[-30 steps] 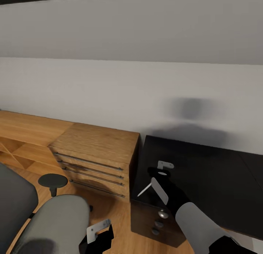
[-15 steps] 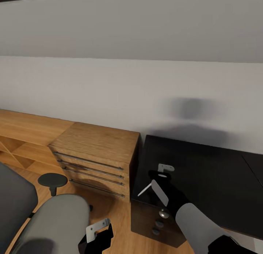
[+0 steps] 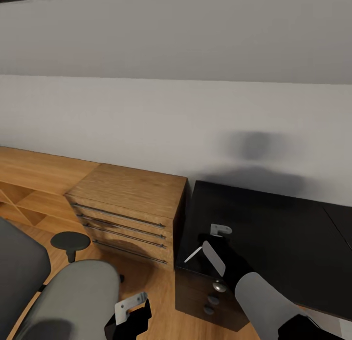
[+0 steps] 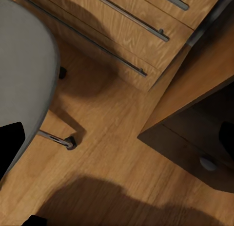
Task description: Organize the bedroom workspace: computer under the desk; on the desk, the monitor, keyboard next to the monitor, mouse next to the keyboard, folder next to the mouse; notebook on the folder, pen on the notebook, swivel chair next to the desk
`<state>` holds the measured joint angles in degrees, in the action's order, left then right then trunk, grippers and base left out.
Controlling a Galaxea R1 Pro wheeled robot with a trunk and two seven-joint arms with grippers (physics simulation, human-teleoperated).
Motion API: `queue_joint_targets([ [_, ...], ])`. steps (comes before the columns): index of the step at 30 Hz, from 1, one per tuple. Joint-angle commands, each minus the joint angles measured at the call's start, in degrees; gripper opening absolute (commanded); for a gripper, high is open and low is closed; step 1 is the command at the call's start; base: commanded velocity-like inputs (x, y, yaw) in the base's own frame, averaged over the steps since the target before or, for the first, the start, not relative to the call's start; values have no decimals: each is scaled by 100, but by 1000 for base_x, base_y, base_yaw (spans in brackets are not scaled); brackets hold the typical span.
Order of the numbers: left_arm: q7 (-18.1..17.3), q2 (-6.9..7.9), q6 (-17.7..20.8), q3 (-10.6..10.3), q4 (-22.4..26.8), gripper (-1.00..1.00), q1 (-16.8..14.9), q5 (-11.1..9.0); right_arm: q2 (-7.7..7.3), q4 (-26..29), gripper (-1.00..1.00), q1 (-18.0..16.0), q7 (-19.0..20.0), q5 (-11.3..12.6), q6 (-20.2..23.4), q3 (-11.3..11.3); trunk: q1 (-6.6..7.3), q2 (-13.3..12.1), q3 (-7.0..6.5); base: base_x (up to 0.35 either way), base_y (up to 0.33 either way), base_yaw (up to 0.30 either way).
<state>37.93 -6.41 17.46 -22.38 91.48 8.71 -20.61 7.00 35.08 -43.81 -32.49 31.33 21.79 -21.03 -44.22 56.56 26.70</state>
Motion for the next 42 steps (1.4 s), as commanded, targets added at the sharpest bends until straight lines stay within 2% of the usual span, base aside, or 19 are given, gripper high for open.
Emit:
queue_joint_targets([
  [1, 33, 0, 20, -4, 10, 100, -1, -31, -5, 8, 100, -4, -46, 78, 50, -31, -1, 4, 5, 0, 0, 0],
  [6, 30, 0, 20, -4, 10, 100, -1, -31, -4, 3, 100, -4, -46, 140, 92, -33, -1, 4, 5, 0, 0, 0],
  [42, 12, 9, 29, -19, -7, 100, -1, -33, -1, -36, 100, -4, -46, 137, 89, -42, -1, 4, 5, -8, 37, 0],
])
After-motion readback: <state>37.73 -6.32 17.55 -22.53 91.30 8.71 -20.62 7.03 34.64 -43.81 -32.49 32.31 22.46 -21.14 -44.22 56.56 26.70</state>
